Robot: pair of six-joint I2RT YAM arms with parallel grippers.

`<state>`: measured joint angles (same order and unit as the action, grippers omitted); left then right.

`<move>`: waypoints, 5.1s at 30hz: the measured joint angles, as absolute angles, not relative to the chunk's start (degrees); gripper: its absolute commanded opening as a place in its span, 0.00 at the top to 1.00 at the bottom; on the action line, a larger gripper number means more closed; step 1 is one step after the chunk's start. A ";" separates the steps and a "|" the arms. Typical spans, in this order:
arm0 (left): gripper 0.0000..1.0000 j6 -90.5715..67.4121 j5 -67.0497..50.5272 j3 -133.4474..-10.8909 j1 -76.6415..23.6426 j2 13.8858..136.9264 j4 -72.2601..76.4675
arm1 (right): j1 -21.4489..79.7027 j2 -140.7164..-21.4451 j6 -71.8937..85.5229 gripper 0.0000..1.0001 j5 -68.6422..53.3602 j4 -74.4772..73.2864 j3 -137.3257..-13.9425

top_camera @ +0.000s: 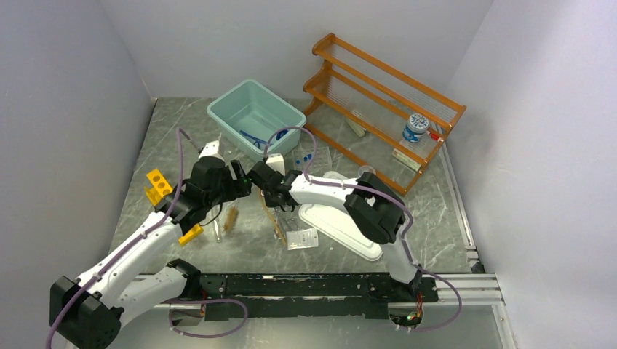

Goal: Organize the chemistry lab equipment

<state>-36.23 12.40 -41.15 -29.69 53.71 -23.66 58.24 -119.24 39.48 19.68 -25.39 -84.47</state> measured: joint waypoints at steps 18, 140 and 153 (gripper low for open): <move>0.16 -40.29 4.40 -41.32 -26.55 51.53 -24.53 | 58.24 -96.49 30.15 0.98 7.29 -14.35 -62.57; 0.53 -41.01 16.99 -95.04 -16.86 92.01 -50.33 | 62.22 -92.33 28.99 0.53 17.21 -7.64 -55.64; 0.39 -32.16 14.09 -57.78 -16.43 56.99 -37.34 | 68.05 -112.07 25.89 0.61 20.53 -16.23 -72.95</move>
<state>-32.16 14.09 -57.78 -16.43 56.99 -37.34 68.05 -112.07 25.89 20.53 -16.23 -72.95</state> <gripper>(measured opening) 0.616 0.389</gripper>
